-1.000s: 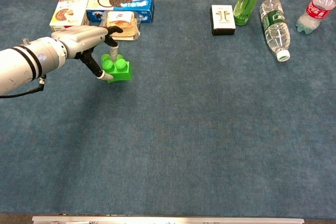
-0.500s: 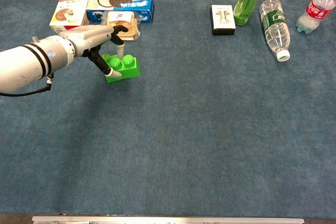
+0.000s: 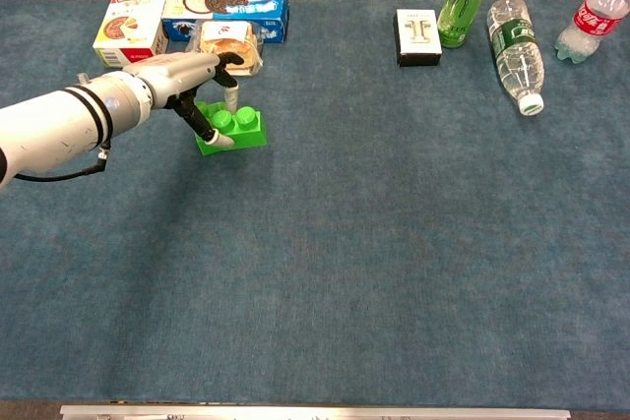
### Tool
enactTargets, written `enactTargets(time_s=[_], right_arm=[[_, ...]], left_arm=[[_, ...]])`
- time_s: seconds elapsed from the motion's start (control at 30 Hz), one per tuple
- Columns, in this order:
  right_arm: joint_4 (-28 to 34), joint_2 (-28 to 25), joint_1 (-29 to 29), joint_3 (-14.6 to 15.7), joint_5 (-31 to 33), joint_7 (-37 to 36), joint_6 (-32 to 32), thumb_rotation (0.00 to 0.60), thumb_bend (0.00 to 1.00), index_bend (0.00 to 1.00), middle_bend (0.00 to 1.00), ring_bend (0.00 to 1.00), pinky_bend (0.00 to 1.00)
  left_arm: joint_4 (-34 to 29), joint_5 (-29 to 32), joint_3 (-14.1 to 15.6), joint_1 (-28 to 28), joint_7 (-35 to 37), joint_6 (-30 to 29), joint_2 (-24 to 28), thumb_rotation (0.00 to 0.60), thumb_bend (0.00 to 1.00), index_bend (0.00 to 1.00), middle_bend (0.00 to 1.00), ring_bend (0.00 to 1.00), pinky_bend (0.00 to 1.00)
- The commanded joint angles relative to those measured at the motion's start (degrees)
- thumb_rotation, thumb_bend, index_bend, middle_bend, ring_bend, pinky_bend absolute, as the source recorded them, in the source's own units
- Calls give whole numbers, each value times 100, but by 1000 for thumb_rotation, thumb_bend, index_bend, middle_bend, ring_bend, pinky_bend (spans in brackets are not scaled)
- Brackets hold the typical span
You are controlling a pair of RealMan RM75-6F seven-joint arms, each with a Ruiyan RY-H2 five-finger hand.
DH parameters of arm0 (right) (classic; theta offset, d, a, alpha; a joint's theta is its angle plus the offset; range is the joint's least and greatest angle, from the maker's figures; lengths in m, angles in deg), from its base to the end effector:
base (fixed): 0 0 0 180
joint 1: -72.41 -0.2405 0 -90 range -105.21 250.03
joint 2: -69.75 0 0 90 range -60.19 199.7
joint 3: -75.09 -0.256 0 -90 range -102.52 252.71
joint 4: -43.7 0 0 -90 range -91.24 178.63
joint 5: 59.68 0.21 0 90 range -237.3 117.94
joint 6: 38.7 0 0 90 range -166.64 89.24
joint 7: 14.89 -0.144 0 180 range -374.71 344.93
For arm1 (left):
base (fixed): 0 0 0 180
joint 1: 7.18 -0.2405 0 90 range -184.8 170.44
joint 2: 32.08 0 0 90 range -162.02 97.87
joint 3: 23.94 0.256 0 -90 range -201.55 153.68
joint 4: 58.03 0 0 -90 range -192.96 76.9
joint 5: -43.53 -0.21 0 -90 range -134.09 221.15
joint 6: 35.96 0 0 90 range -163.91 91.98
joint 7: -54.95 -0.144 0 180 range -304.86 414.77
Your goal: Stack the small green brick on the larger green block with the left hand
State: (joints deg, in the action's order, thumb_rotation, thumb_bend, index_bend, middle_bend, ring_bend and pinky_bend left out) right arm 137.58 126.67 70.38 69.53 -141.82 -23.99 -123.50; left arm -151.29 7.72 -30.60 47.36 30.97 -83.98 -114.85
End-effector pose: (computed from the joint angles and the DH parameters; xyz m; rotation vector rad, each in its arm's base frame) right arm -0.3264 -0.1748 0.2075 1.2485 -0.9610 0.9245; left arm -0.1292 0.3507 -0.0176 -1.8998 -1.2443 -0.7056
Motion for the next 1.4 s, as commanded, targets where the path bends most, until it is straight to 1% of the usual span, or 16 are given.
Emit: enactTargets(time_s=[0.03, 0.23, 0.83, 1.1, 1.4], right_arm=[[-1, 1, 1, 1, -2, 1, -1, 600, 186, 283, 342, 271, 451], [-3, 6, -1, 1, -1, 10, 6, 600, 186, 283, 342, 271, 451], [4, 11, 2, 2, -5, 23, 2, 600, 185, 283, 342, 271, 451], [12, 13, 8, 2, -2, 40, -4, 600, 186, 283, 342, 271, 451], [24, 1, 34, 1, -12, 20, -52, 600, 185, 283, 342, 271, 451]], left_arm=[[48, 22, 7, 9, 27, 16, -25, 600, 193, 610, 2, 0, 120], [100, 21, 44, -12, 76, 14, -14, 600, 193, 610, 2, 0, 121], [-69, -250, 204, -245, 278, -64, 200, 600, 194, 610, 2, 0, 121], [-47, -286, 207, -331, 405, -26, 319, 600, 194, 610, 2, 0, 121], [-238, -430, 178, -313, 365, -67, 369, 600, 194, 613, 2, 0, 121]])
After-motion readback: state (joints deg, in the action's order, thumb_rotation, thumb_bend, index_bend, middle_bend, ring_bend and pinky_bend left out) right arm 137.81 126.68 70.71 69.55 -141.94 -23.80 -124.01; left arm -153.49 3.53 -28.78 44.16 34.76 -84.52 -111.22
